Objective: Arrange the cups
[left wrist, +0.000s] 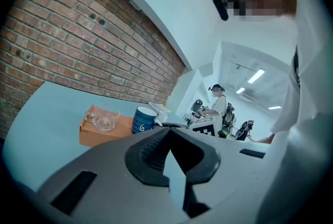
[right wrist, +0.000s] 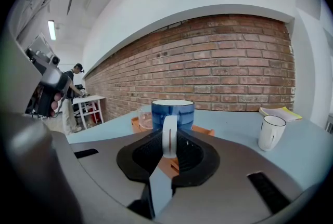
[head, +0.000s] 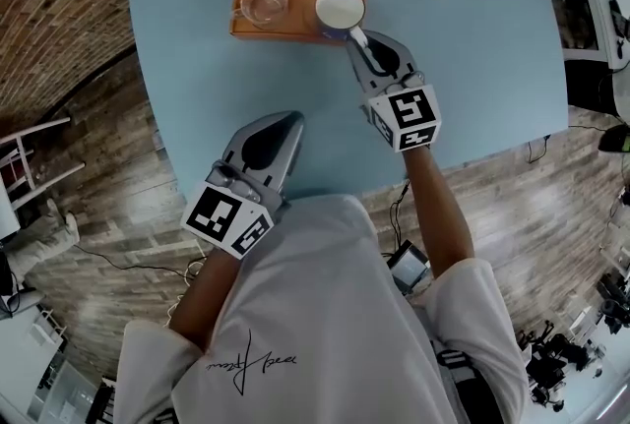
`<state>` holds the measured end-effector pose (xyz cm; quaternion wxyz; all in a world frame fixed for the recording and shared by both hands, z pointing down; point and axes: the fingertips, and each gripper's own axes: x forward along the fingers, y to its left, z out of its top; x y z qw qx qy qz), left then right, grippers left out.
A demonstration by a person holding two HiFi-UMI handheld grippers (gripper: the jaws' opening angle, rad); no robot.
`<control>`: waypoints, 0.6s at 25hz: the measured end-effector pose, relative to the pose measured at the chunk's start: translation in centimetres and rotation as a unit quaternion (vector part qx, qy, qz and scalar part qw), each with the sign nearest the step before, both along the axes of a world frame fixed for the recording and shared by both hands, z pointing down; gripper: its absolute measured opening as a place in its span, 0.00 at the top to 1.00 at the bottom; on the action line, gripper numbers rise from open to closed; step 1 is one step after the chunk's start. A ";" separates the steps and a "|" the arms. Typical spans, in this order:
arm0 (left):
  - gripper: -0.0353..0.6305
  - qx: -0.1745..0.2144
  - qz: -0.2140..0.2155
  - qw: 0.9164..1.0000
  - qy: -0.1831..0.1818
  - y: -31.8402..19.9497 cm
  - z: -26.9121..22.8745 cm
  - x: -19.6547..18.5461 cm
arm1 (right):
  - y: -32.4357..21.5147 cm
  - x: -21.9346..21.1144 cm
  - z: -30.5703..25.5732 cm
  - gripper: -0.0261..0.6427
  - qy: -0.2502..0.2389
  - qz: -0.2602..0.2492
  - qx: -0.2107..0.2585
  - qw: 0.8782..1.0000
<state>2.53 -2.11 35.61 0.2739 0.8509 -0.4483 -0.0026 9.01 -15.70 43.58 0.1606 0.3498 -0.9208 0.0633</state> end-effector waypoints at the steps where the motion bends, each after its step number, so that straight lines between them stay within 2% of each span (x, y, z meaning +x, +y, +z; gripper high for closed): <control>1: 0.94 0.001 0.000 1.000 0.001 0.1 0.0 -0.1 | 0.0 0.0 -0.1 0.87 -0.001 0.003 0.000 1.000; 4: 0.94 0.004 -0.003 1.000 0.002 0.3 -0.1 -0.5 | 0.1 0.0 -0.4 0.87 -0.004 0.016 -0.001 1.000; 9: 0.94 0.032 -0.005 0.999 -0.035 0.8 -0.9 -0.8 | 0.1 0.0 -0.9 0.87 -0.011 0.048 0.000 0.999; 15: 0.94 0.038 0.001 0.999 -0.029 1.2 -1.2 -0.9 | 0.3 -0.4 -1.4 0.87 -0.015 0.081 0.002 0.997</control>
